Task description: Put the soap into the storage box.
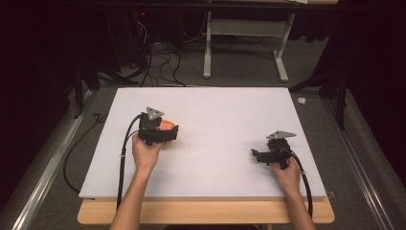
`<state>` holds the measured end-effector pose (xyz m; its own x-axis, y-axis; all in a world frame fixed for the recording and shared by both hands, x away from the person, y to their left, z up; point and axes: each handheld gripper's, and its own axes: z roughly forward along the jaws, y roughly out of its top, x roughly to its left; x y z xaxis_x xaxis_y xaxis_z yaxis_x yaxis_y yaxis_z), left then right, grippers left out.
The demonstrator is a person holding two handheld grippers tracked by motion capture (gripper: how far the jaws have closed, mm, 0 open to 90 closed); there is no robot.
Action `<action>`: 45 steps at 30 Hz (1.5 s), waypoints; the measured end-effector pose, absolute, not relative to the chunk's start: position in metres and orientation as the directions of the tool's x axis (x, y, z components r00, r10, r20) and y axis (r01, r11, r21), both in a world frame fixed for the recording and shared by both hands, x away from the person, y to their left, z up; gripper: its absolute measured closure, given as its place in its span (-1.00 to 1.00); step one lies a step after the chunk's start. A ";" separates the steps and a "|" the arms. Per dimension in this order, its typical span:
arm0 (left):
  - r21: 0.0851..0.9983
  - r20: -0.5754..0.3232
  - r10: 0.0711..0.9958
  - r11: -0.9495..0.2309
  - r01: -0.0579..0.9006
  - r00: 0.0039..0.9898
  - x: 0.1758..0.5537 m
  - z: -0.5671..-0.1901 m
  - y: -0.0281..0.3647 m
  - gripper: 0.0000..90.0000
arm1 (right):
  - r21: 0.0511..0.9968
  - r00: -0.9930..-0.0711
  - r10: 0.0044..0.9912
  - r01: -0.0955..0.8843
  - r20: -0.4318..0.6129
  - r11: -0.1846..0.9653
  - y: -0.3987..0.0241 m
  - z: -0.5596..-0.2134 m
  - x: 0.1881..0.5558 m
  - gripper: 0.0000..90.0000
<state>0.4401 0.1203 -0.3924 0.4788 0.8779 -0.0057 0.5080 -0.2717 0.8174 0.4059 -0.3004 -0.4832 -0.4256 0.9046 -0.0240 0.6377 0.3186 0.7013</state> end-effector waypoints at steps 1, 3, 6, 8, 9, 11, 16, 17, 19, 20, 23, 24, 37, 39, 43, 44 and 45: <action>0.820 -0.005 0.873 -0.275 0.502 0.487 0.438 -0.391 0.120 -0.61 | 0.701 -0.425 0.905 0.638 -0.024 0.319 -0.300 -0.483 0.406 -0.67; 0.825 -0.012 0.866 -0.274 0.495 0.499 0.434 -0.390 0.118 -0.60 | 0.701 -0.425 0.905 0.639 -0.022 0.318 -0.300 -0.483 0.406 -0.67; 0.829 -0.022 0.855 -0.275 0.488 0.519 0.430 -0.387 0.118 -0.60 | 0.701 -0.425 0.905 0.638 -0.024 0.318 -0.300 -0.483 0.406 -0.67; 0.833 -0.024 0.849 -0.275 0.480 0.528 0.427 -0.386 0.116 -0.60 | 0.701 -0.425 0.905 0.638 -0.023 0.318 -0.300 -0.483 0.406 -0.67; 0.832 -0.022 0.846 -0.279 0.479 0.532 0.426 -0.385 0.116 -0.60 | 0.701 -0.425 0.905 0.638 -0.024 0.318 -0.300 -0.483 0.406 -0.67; 0.836 -0.021 0.842 -0.281 0.472 0.539 0.424 -0.384 0.116 -0.60 | 0.701 -0.424 0.905 0.639 -0.022 0.317 -0.300 -0.483 0.406 -0.67; 0.844 -0.027 0.829 -0.281 0.457 0.559 0.417 -0.380 0.113 -0.60 | 0.701 -0.425 0.905 0.638 -0.024 0.319 -0.300 -0.483 0.406 -0.67; 0.847 -0.024 0.827 -0.282 0.451 0.562 0.415 -0.380 0.113 -0.60 | 0.701 -0.425 0.905 0.638 -0.024 0.318 -0.300 -0.483 0.406 -0.67; 0.849 -0.028 0.821 -0.282 0.447 0.571 0.413 -0.380 0.112 -0.60 | 0.701 -0.424 0.905 0.639 -0.023 0.317 -0.300 -0.483 0.406 -0.67; 0.848 -0.029 0.818 -0.284 0.447 0.574 0.411 -0.380 0.111 -0.60 | 0.701 -0.424 0.905 0.639 -0.022 0.317 -0.300 -0.483 0.406 -0.67; 0.848 -0.033 0.811 -0.286 0.445 0.584 0.407 -0.382 0.108 -0.60 | 0.701 -0.424 0.905 0.639 -0.023 0.317 -0.300 -0.483 0.406 -0.67; 0.847 -0.035 0.808 -0.289 0.446 0.589 0.406 -0.382 0.108 -0.60 | 0.701 -0.424 0.905 0.639 -0.023 0.317 -0.300 -0.483 0.406 -0.67; 0.843 -0.042 0.767 -0.317 0.435 0.640 0.392 -0.386 0.096 -0.60 | 0.701 -0.424 0.906 0.639 -0.023 0.317 -0.300 -0.483 0.406 -0.67; 0.843 -0.046 0.760 -0.319 0.434 0.648 0.390 -0.388 0.095 -0.60 | 0.701 -0.424 0.905 0.639 -0.022 0.317 -0.300 -0.483 0.406 -0.67; 0.841 -0.048 0.754 -0.323 0.433 0.655 0.385 -0.392 0.091 -0.60 | 0.701 -0.424 0.905 0.639 -0.022 0.316 -0.300 -0.483 0.406 -0.67; 0.841 -0.052 0.749 -0.324 0.434 0.660 0.384 -0.393 0.091 -0.60 | 0.701 -0.424 0.905 0.639 -0.022 0.317 -0.300 -0.483 0.406 -0.67; 0.841 -0.056 0.748 -0.322 0.435 0.661 0.383 -0.394 0.090 -0.60 | 0.701 -0.424 0.906 0.640 -0.022 0.316 -0.300 -0.483 0.406 -0.67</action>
